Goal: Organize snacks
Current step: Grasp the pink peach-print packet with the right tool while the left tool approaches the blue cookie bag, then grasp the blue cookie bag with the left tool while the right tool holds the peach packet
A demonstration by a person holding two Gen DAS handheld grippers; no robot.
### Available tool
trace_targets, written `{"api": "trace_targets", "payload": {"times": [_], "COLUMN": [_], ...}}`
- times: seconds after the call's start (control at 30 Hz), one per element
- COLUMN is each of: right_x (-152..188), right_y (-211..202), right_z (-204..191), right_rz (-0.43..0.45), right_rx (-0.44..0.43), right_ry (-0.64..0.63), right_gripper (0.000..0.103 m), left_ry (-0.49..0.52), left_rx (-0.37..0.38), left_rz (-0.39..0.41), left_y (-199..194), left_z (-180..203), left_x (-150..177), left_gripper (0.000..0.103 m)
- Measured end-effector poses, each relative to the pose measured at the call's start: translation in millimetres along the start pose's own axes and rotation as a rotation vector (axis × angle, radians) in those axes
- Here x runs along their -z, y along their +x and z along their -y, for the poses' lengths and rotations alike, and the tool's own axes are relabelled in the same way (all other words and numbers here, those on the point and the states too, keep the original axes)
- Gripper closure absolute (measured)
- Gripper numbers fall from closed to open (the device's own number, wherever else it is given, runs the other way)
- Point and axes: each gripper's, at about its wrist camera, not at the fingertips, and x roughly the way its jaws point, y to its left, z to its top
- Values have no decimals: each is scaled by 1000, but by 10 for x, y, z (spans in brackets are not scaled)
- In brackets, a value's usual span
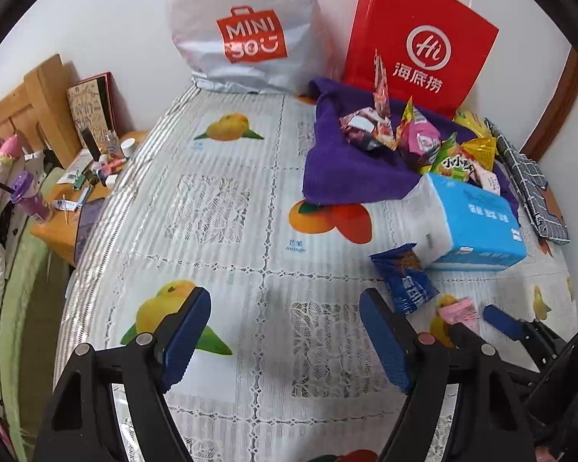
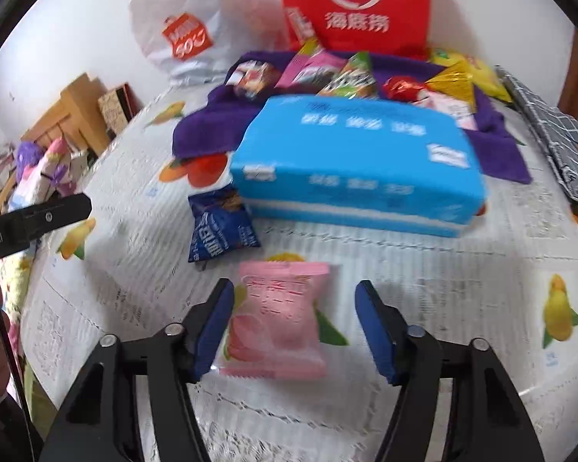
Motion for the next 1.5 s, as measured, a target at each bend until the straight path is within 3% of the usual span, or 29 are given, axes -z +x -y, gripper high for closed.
{"api": "trace_targets", "payload": {"times": [0.1, 0.53, 0.77, 0.87, 1.13, 1.2, 1.27, 1.5], "right_x": [46, 156, 202, 201, 109, 97, 90, 51], "right_y": [57, -335, -419, -421, -377, -375, -378, -501], "right_z": [-14, 931, 1290, 1343, 1295, 1277, 1259, 1195], "right_rz": [5, 84, 96, 103, 111, 110, 113, 131], "right_rx": [33, 127, 175, 171, 148, 143, 143, 149], "right_ry": [-38, 92, 139, 150, 127, 123, 118, 106], "right_gripper": [63, 68, 68, 68, 68, 68, 68, 68], "left_ry": [11, 58, 60, 79, 103, 127, 160, 133], "left_rx": [14, 120, 63, 14, 1, -42, -32, 7], "left_rz": [-14, -60, -98, -96, -93, -80, -69, -101], "left_y": [93, 463, 713, 677, 757, 764, 740, 651], "left_z": [54, 766, 922, 887, 925, 994, 1059, 977], "left_x": [-2, -43, -20, 5, -30, -29, -16, -2], "left_gripper": [25, 26, 27, 27, 27, 45, 60, 65]}}
